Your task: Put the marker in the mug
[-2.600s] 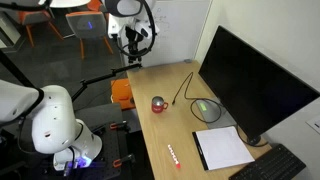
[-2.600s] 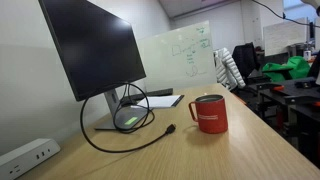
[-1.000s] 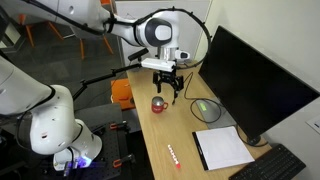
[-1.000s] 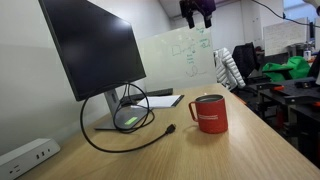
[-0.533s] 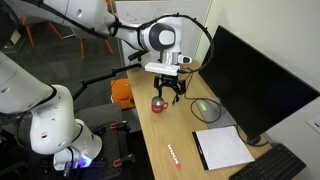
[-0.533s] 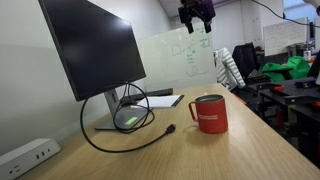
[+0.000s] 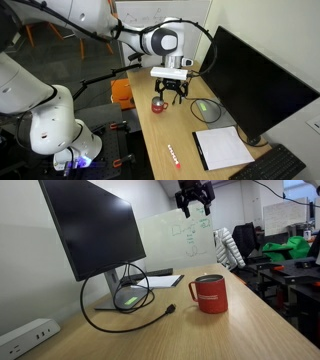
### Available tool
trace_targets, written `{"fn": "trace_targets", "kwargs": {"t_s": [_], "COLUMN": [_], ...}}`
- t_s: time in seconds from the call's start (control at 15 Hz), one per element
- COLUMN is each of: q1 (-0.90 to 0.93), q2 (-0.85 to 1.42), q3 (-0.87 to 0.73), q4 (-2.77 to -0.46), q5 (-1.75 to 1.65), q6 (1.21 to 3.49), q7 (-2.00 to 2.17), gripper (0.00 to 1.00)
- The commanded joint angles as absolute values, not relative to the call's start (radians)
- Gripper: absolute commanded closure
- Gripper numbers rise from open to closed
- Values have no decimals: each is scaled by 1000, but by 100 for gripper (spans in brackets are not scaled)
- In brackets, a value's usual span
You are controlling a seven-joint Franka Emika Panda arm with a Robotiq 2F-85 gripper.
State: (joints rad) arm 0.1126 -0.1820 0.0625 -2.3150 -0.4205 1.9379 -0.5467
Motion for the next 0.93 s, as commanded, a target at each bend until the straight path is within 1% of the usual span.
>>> {"fn": "trace_targets", "kwargs": {"t_s": [0.0,0.2,0.4,0.6,0.87], "q1": [91,59,35,6,-37], "q2": [-181,-173,-144,-66,78], "q3": [-10,-83,-123,-127,-115], "q4": [-2355,-2403,-2456,-2480,-2443], "q5": [-406,-341,-292,-316,-317], "q6": [2054,2180,2316,2426,2450], "q7": [-804,-1037,-1238,-1298,-1296], "gripper": [0,0,0,0,0]}}
